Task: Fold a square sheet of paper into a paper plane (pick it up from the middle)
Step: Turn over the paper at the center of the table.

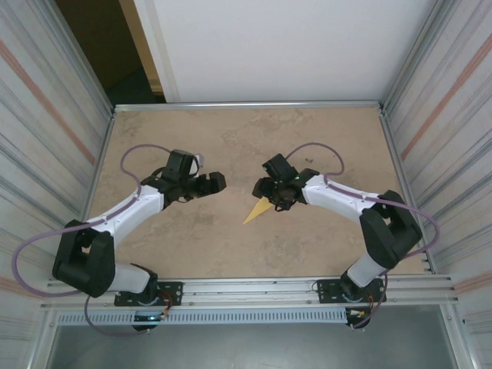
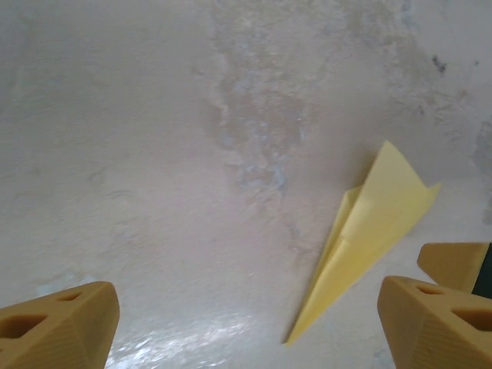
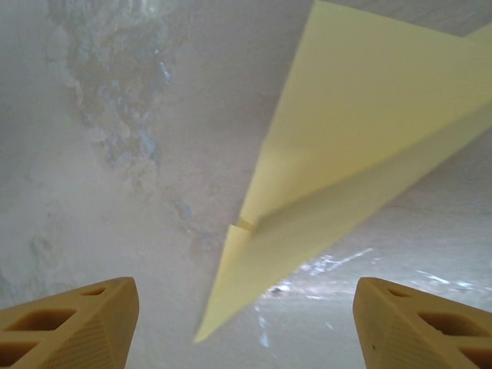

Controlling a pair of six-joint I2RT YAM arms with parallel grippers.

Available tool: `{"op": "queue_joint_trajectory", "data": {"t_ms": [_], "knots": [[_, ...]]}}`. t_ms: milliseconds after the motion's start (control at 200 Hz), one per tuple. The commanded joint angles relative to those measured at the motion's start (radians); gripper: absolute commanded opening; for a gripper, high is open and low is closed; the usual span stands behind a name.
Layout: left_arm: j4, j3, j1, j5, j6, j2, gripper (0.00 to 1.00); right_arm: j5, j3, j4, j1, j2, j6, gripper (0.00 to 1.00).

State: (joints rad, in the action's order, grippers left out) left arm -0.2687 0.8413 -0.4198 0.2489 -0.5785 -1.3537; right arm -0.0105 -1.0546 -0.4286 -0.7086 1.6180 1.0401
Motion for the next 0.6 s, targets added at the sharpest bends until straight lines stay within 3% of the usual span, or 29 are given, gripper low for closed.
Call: {"op": "queue_joint_trajectory", "data": {"t_ms": [0,316,596], "knots": [[-0.030,-0.028,0.009,-0.075,0.053,0.052,0.90,-0.122,-0.062,-0.111,-0.012,0.064,0.120,0.73],[-0.016,-0.049,0.024,-0.058,0.071,0.035,0.91,-0.133,-0.106,-0.189,-0.028,0.146,0.222,0.62],[-0.007,-0.038,0.025,-0.038,0.065,0.012,0.91,-0.170,-0.074,-0.219,-0.030,0.101,0.268,0.52]]}}
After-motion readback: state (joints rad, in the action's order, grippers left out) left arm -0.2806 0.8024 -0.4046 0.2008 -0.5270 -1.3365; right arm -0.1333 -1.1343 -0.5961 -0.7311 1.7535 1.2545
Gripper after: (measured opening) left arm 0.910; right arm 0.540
